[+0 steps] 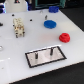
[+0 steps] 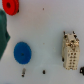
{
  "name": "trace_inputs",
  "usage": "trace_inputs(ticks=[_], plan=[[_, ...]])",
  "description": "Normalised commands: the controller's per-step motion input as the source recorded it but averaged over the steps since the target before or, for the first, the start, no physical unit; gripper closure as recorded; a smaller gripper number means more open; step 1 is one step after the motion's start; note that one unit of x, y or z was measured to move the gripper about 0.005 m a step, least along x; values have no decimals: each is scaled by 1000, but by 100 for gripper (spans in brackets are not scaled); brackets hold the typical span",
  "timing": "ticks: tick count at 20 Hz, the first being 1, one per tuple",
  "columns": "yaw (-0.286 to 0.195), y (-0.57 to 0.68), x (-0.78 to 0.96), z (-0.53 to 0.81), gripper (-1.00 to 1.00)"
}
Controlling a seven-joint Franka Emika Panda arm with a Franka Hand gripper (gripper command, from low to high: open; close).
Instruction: Insert the blue gear onto the right peg, followed by the red gear
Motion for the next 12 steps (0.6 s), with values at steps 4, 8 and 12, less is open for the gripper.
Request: trace_inputs(ticks=[4, 8, 12], plan=[[0, 365, -806, -217, -100], [0, 358, -816, -194, -100], [0, 369, -749, -274, -100]])
